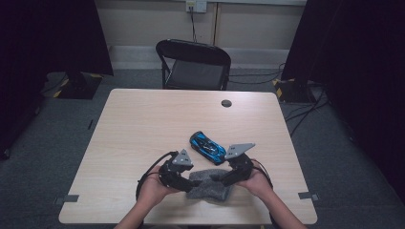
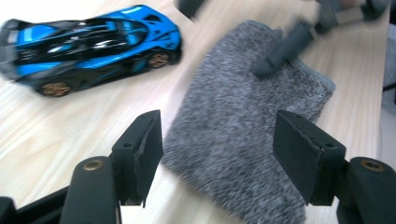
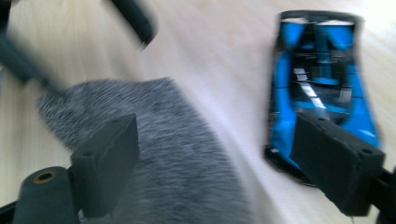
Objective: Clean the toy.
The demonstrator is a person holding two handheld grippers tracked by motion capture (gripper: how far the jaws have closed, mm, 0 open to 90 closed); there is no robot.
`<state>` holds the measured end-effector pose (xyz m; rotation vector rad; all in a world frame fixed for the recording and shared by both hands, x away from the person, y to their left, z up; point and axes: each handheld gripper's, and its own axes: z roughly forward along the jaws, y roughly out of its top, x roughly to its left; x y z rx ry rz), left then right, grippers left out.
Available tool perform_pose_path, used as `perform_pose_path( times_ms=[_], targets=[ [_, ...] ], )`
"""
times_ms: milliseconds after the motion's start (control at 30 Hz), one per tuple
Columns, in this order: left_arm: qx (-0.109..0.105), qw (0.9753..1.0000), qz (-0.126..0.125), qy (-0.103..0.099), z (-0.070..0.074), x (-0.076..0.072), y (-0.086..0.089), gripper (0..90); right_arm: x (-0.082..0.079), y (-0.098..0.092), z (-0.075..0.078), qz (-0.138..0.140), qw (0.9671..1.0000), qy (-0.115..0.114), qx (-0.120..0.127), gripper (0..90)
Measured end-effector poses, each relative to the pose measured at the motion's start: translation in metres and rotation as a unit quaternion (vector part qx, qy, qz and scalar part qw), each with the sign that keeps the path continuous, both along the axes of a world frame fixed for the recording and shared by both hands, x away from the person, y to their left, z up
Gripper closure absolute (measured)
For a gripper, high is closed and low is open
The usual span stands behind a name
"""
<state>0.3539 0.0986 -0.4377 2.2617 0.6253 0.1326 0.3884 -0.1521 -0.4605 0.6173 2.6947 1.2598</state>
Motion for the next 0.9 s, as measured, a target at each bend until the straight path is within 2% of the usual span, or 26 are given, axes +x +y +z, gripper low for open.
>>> perform_pose_path(
  times_ms=[67,167,267,367,500,533,633,733,833,900],
  targets=[
    [0.003,1.0,0.008,-0.003,0.0,0.0,0.005,33.0,-0.006,0.006,-0.002,0.015,0.9998,-0.002,-0.013,15.4],
    [0.006,0.9998,0.018,-0.004,0.0,0.002,0.011,33.1,-0.015,0.013,0.0,0.032,0.9995,-0.001,-0.008,17.3],
    [0.006,0.9995,0.03,-0.002,-0.002,0.006,0.015,33.0,-0.024,0.019,0.002,0.05,0.9987,-0.004,-0.007,24.6],
    [0.002,0.9993,0.038,0.0,-0.005,0.009,0.017,32.7,-0.029,0.022,-0.004,0.057,0.998,0.0,-0.026,28.2],
    [0.0,0.9984,0.057,0.001,-0.008,0.015,0.019,31.6,-0.034,0.023,-0.022,0.064,0.9956,-0.012,-0.067,29.5],
    [-0.006,0.9981,0.061,0.003,-0.008,0.017,0.02,30.9,-0.035,0.022,-0.026,0.061,0.9959,-0.013,-0.065,29.7],
    [-0.002,0.998,0.063,-0.004,-0.007,0.027,0.02,29.0,-0.037,0.022,-0.029,0.057,0.9963,-0.018,-0.061,30.4],
    [-0.009,0.9979,0.063,-0.007,-0.002,0.04,0.015,28.5,-0.04,0.022,-0.031,0.037,0.9977,-0.015,-0.055,32.7],
    [-0.006,0.9982,0.056,-0.02,0.001,0.053,0.005,25.7,-0.044,0.022,-0.029,0.016,0.9981,-0.009,-0.059,44.5],
    [-0.019,0.9982,0.053,-0.023,0.001,0.063,-0.005,25.1,-0.044,0.02,-0.028,0.011,0.9982,-0.008,-0.059,53.2]
  ],
)
